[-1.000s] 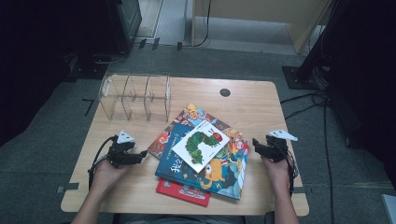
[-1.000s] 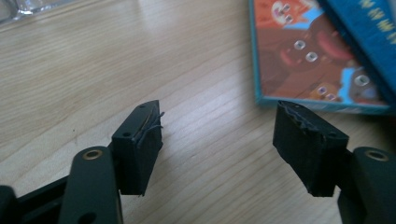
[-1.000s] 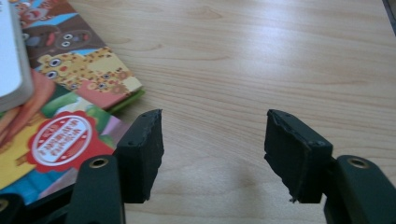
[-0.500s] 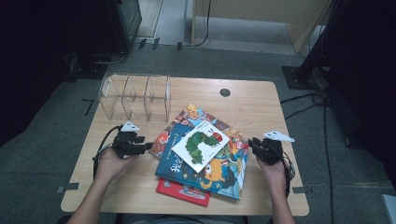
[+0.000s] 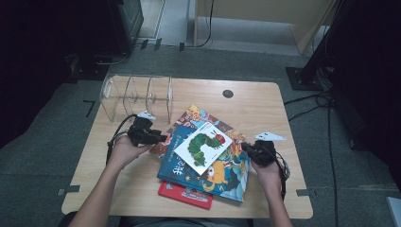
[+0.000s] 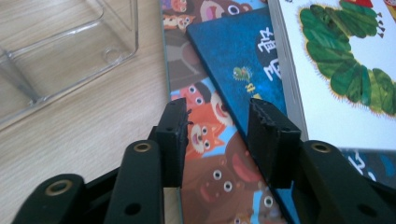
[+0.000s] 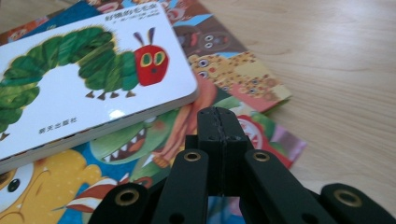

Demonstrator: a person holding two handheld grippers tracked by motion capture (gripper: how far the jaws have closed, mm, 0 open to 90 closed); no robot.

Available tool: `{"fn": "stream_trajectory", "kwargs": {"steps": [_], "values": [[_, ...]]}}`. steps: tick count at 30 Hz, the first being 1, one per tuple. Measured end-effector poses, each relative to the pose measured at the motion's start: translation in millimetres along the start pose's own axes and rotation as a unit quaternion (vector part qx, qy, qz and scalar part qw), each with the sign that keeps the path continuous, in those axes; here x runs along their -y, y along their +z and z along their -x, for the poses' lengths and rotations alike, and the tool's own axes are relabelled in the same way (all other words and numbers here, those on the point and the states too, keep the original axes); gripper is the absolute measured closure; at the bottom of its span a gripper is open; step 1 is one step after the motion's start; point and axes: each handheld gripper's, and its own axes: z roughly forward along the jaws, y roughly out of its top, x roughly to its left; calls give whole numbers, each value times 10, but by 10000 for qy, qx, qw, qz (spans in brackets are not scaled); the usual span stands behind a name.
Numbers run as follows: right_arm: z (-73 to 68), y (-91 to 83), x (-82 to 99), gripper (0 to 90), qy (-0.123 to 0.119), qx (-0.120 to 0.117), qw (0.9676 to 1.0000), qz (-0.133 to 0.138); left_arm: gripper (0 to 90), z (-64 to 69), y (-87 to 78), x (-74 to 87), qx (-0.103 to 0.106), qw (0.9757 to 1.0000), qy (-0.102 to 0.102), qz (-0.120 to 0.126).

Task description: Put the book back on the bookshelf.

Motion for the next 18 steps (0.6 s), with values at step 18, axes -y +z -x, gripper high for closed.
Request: {"fn": "stream_trajectory", "kwargs": {"steps": [18], "values": [[-317, 245, 30, 900, -362, -576, 9973, -259, 341, 82, 52, -16, 189, 9998, 58, -91]]}}
